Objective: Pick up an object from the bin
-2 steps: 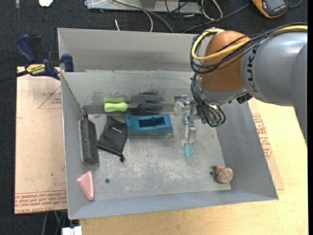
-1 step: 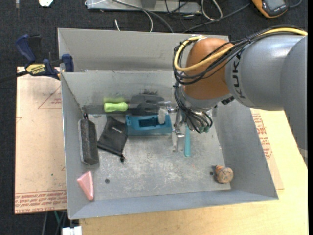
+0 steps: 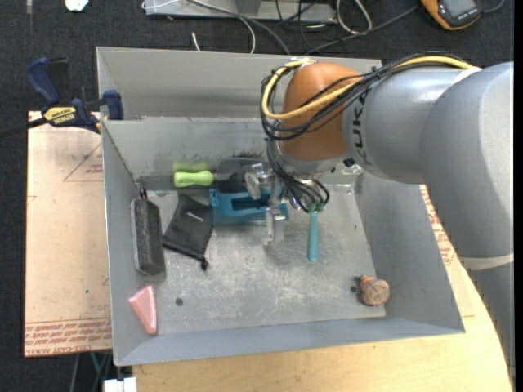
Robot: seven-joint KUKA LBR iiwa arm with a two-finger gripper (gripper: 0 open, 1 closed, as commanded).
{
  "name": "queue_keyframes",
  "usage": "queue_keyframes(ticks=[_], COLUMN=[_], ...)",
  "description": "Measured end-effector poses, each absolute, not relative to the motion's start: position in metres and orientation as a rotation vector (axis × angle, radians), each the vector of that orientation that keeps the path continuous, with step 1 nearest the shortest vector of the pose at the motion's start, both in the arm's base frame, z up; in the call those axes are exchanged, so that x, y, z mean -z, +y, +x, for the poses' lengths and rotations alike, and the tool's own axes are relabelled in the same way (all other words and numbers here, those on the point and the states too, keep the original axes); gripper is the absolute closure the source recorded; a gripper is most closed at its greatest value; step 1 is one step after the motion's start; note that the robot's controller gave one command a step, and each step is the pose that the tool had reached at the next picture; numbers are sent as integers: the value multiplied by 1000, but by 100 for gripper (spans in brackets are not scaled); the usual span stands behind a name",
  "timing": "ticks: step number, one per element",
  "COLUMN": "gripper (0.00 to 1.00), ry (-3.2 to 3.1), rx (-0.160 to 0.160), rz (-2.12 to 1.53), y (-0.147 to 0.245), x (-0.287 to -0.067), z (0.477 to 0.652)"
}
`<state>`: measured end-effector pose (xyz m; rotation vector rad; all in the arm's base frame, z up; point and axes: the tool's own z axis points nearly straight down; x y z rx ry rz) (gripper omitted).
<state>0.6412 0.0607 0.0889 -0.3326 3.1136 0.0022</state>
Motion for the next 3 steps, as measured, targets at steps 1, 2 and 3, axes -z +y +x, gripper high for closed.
queue_keyframes(ticks=[1,2,3], gripper=[100,100,100], ry=[2969,2970,2978], rx=[1,1,-2], rz=[-963,-962,-985], y=[98,98,95], x=[-79,-79,-131], z=[656,656,645])
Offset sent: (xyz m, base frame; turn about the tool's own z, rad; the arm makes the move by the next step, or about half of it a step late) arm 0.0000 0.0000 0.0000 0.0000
